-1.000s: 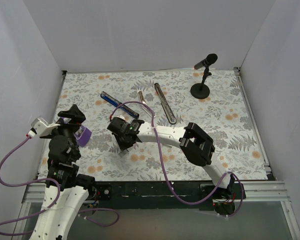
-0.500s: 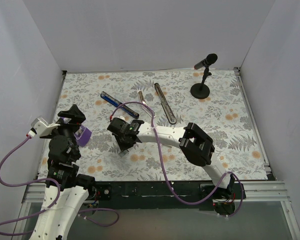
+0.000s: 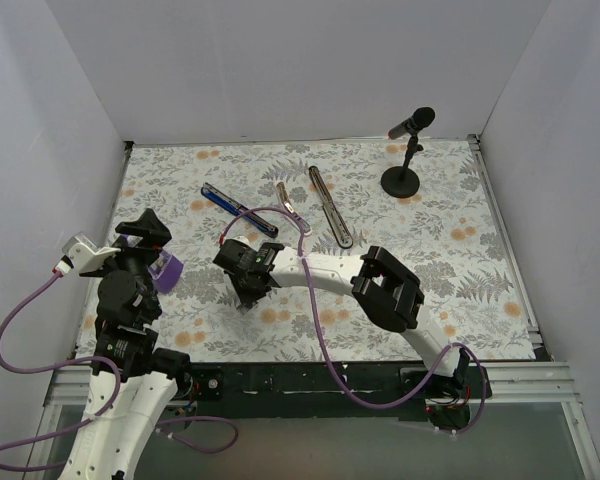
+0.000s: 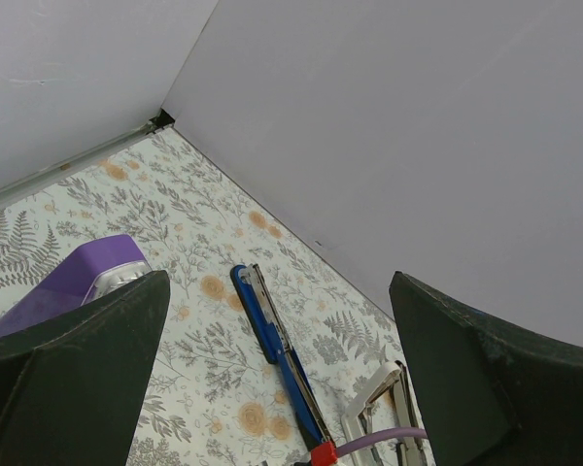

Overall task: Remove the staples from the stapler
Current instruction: Adjust the staple in the staple box.

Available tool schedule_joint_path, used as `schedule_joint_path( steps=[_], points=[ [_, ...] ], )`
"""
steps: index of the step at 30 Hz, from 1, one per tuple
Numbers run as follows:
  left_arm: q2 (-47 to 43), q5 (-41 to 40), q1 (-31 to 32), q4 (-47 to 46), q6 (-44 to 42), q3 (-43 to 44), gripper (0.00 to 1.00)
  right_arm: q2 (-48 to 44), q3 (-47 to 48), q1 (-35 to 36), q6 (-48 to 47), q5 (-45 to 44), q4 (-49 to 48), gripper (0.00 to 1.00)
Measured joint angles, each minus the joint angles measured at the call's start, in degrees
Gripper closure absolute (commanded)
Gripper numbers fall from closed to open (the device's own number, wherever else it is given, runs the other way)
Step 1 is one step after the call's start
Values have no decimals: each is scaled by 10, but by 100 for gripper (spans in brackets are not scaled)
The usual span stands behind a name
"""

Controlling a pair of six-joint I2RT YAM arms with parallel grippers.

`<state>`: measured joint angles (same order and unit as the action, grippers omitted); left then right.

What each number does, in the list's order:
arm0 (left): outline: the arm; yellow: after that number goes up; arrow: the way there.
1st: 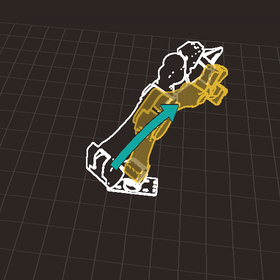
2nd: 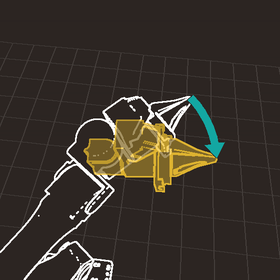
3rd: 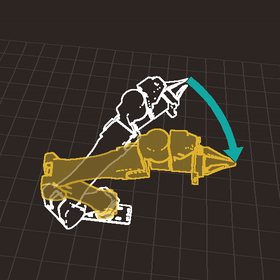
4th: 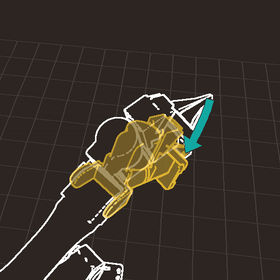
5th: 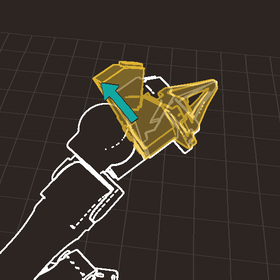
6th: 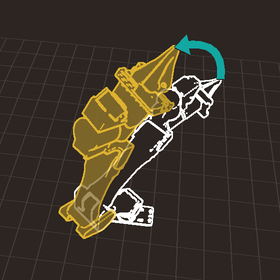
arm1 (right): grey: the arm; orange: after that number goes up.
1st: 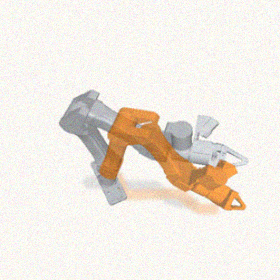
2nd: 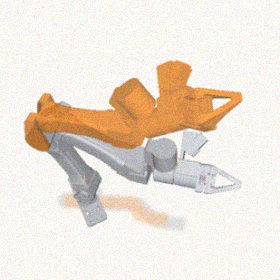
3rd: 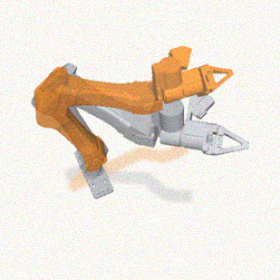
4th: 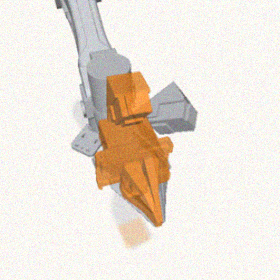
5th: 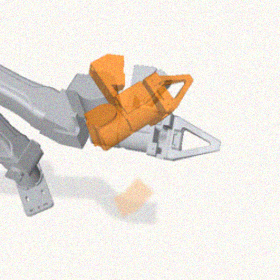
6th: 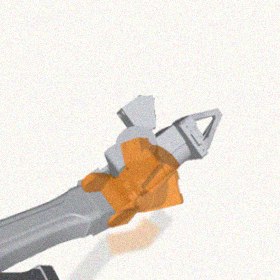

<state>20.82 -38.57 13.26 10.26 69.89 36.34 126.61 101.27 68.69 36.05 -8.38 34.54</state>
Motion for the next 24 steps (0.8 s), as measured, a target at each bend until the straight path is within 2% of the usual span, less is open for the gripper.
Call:
schedule_joint_path(
  steps=[6, 10, 24],
  points=[
    [0, 0, 0, 0, 0, 0, 2, 0, 0, 0, 0, 0, 0, 88],
    [0, 0, 0, 0, 0, 0, 2, 0, 0, 0, -1, -2, 0, 97],
    [0, 0, 0, 0, 0, 0, 2, -1, 0, 1, -17, -3, -1, 99]
  ],
)
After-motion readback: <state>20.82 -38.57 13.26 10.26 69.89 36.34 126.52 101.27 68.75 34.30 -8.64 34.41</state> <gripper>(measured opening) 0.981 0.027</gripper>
